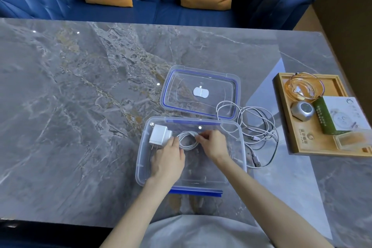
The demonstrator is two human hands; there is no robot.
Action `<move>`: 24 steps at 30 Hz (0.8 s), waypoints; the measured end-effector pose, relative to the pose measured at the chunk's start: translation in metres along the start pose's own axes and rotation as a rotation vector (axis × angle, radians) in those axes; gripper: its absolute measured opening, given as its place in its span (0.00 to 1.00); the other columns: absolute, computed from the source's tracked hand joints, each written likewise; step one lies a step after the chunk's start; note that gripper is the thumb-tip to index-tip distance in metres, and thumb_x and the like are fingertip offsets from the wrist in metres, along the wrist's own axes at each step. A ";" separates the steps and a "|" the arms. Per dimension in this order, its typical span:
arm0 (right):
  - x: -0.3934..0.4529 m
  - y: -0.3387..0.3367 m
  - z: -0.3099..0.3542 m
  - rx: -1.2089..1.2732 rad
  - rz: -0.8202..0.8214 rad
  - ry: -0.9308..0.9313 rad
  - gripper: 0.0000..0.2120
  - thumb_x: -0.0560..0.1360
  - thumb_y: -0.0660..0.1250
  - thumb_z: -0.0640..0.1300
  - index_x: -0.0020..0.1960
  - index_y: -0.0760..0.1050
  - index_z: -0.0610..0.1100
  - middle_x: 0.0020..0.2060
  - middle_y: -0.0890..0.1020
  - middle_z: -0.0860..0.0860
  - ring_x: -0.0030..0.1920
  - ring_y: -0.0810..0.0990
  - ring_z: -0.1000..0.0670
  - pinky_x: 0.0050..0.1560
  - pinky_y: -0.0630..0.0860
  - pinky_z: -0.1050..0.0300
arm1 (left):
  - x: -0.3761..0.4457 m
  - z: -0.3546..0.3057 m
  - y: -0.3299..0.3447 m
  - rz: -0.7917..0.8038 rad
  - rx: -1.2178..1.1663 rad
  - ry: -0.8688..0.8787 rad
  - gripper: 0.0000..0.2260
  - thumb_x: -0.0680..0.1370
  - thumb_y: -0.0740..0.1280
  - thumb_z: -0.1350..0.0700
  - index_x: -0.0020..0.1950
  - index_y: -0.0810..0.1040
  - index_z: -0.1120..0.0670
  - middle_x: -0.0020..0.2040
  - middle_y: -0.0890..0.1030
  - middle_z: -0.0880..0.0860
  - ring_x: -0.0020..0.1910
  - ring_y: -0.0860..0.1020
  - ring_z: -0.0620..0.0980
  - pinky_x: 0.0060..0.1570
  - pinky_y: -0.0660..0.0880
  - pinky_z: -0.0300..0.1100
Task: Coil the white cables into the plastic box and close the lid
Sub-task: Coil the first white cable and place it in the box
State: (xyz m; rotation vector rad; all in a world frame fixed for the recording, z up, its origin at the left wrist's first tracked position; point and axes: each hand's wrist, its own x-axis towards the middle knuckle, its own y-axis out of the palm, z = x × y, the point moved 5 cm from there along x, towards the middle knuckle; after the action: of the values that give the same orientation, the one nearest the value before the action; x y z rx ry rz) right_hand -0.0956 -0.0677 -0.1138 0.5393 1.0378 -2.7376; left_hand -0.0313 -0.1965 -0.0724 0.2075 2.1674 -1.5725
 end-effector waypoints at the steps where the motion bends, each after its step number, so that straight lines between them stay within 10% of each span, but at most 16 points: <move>1: 0.000 0.000 0.000 0.012 -0.001 0.012 0.10 0.74 0.66 0.45 0.43 0.82 0.39 0.40 0.85 0.41 0.44 0.81 0.44 0.43 0.73 0.54 | -0.001 0.000 0.003 0.041 0.027 0.006 0.22 0.80 0.52 0.51 0.74 0.56 0.55 0.76 0.58 0.50 0.61 0.74 0.60 0.56 0.72 0.51; 16: 0.002 -0.008 0.002 0.148 0.054 0.059 0.13 0.72 0.62 0.38 0.29 0.74 0.46 0.27 0.77 0.47 0.32 0.73 0.47 0.42 0.74 0.52 | 0.001 -0.009 0.007 0.194 0.119 0.107 0.27 0.80 0.52 0.49 0.75 0.48 0.56 0.78 0.41 0.55 0.64 0.71 0.61 0.58 0.71 0.52; 24: -0.019 -0.032 0.017 0.057 0.200 -0.071 0.09 0.73 0.62 0.40 0.48 0.79 0.40 0.39 0.81 0.44 0.37 0.77 0.49 0.40 0.71 0.59 | 0.015 -0.018 -0.016 0.039 0.142 0.155 0.16 0.79 0.54 0.52 0.64 0.69 0.57 0.62 0.75 0.57 0.57 0.75 0.60 0.52 0.73 0.52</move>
State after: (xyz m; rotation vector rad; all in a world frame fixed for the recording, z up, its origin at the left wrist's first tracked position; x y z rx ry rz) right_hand -0.0919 -0.0547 -0.0747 0.5202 0.8425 -2.5966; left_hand -0.0556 -0.1869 -0.0607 0.4269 2.1520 -1.7410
